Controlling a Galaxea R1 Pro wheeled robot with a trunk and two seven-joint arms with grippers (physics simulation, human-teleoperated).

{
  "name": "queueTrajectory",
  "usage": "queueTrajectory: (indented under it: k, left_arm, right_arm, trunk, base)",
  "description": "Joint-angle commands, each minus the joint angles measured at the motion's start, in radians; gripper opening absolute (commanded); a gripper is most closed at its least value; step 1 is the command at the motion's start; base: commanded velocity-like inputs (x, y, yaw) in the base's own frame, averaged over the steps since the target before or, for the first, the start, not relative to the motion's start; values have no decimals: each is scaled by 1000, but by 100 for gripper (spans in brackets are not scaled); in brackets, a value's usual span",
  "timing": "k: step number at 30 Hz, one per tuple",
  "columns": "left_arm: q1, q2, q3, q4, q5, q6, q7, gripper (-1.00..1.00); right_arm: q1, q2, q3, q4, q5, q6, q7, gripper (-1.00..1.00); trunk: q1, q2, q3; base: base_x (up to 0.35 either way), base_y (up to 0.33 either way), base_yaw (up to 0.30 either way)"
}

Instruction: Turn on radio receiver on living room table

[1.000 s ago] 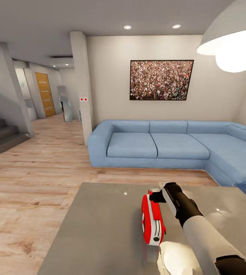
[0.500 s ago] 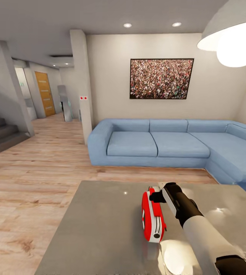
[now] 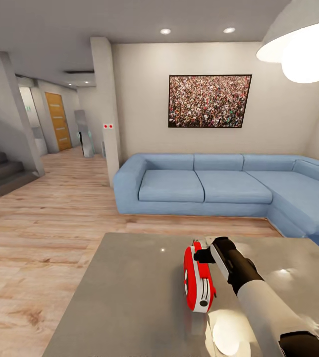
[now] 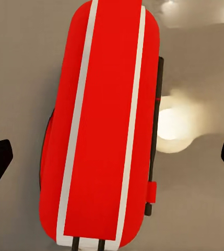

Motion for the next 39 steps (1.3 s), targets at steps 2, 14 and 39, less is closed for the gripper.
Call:
queueTrajectory:
  k: [2,14,39]
  left_arm:
    - [0,0,0,0,0,0,0,100]
    - [0,0,0,0,0,0,0,100]
    - [0,0,0,0,0,0,0,100]
  right_arm:
    - [0,0,0,0,0,0,0,100]
    - [0,0,0,1,0,0,0,100]
    - [0,0,0,2,0,0,0,100]
  trunk:
    - [0,0,0]
    - [8,-14,-6]
    - [84,-154,-69]
  base:
    - [0,0,0]
    - [0,0,0]
    - [0,0,0]
